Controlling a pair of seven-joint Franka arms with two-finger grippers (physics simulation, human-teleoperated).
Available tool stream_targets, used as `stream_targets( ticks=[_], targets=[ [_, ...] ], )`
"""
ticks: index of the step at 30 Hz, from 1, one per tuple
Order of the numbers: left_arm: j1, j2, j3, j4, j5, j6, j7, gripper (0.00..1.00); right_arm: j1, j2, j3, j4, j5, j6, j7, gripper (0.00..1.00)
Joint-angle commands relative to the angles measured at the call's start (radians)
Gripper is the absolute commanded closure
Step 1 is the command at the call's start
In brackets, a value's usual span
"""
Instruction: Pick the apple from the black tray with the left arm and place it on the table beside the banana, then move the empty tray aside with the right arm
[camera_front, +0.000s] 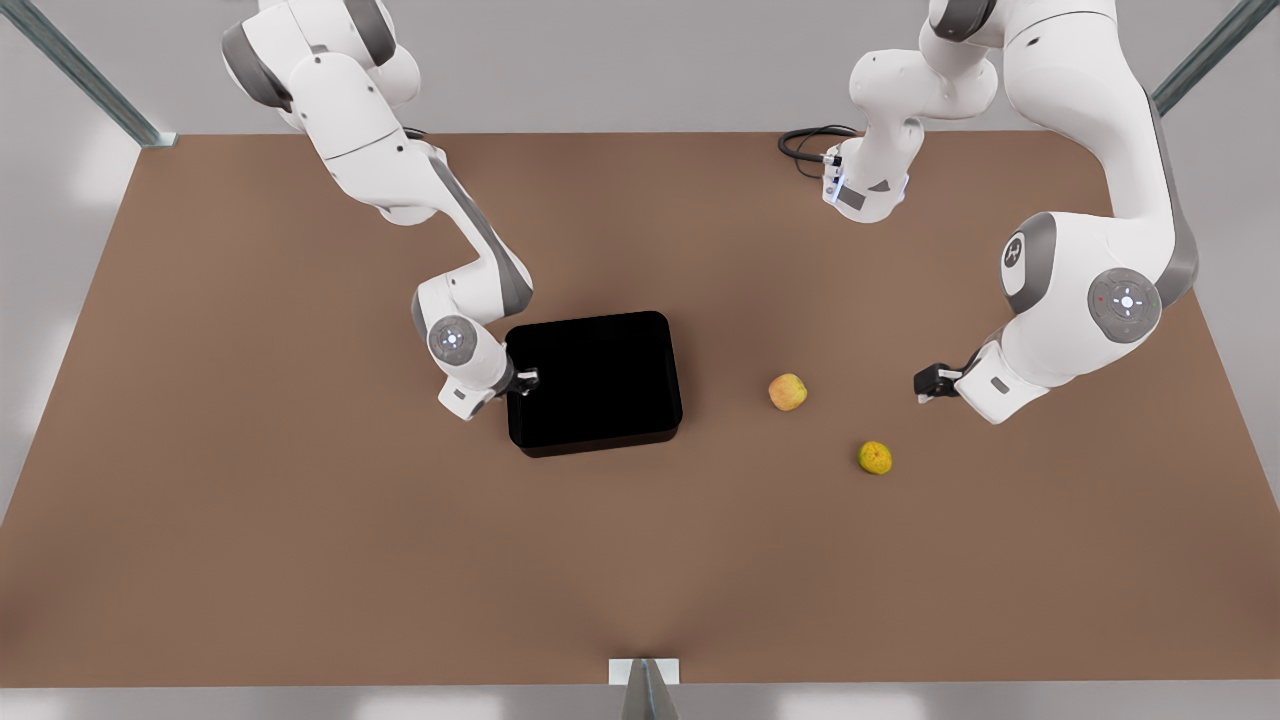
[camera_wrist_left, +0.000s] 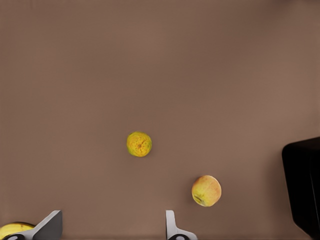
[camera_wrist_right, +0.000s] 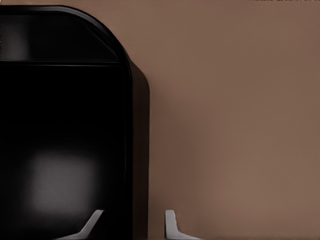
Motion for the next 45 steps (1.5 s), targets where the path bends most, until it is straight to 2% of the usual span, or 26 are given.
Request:
stream_targets(
  ticks=[1, 3, 4, 10, 14, 16, 18, 21, 23, 27, 33, 36, 42, 45],
  targets=[
    [0.000, -0.002, 0.001, 0.001, 0.001, 0.000, 0.046, 0.00, -0.001, -0.001, -0.001, 0.001, 0.002, -0.001, -0.069, 0.56],
    [0.000, -0.002, 0.001, 0.001, 0.001, 0.000, 0.046, 0.00, -0.001, -0.001, 0.000, 0.001, 0.002, -0.006, -0.070, 0.74],
    [0.000, -0.002, 0.001, 0.001, 0.001, 0.000, 0.046, 0.00, 0.001, -0.001, 0.000, 0.001, 0.002, -0.008, -0.062, 0.77],
    [0.000, -0.001, 0.001, 0.001, 0.001, -0.002, 0.044, 0.00, 0.001, -0.042, -0.001, 0.015, 0.002, -0.069, -0.061, 0.83],
    [0.000, -0.001, 0.001, 0.001, 0.001, -0.002, 0.046, 0.00, 0.001, -0.085, -0.003, 0.024, 0.001, -0.138, -0.062, 0.94],
    [0.000, -0.001, 0.001, 0.001, 0.001, 0.000, 0.046, 0.00, 0.001, -0.122, -0.021, 0.032, -0.001, -0.198, -0.085, 0.94],
    [0.002, -0.001, 0.001, 0.001, 0.001, 0.000, 0.046, 0.00, 0.001, -0.174, -0.086, 0.033, 0.001, -0.288, -0.170, 0.94],
    [0.002, -0.001, 0.001, 0.001, 0.001, -0.002, 0.044, 0.00, 0.001, -0.229, -0.202, 0.059, 0.001, -0.420, -0.317, 0.94],
    [0.000, -0.001, 0.001, 0.001, 0.001, -0.002, 0.044, 0.00, 0.001, -0.242, -0.313, 0.084, -0.001, -0.502, -0.441, 0.94],
    [0.000, -0.001, 0.001, 0.001, 0.001, -0.002, 0.044, 0.00, 0.001, -0.236, -0.484, 0.090, -0.010, -0.512, -0.676, 0.96],
    [0.000, -0.001, 0.001, 0.001, 0.001, 0.000, 0.044, 0.00, -0.001, -0.209, -0.662, 0.176, -0.010, -0.548, -0.900, 0.96],
    [0.000, -0.001, -0.001, 0.001, 0.002, -0.002, 0.021, 0.00, -0.002, -0.193, -0.678, 0.176, -0.002, -0.546, -0.917, 0.96],
    [-0.004, 0.007, -0.001, 0.004, -0.008, 0.021, 0.023, 0.00, -0.039, 0.018, -0.693, 0.254, 0.108, -0.528, -0.977, 0.96],
    [0.000, 0.016, 0.002, 0.007, -0.015, 0.021, 0.028, 0.00, -0.041, 0.070, -0.693, 0.269, 0.137, -0.506, -0.981, 0.95]
  ],
)
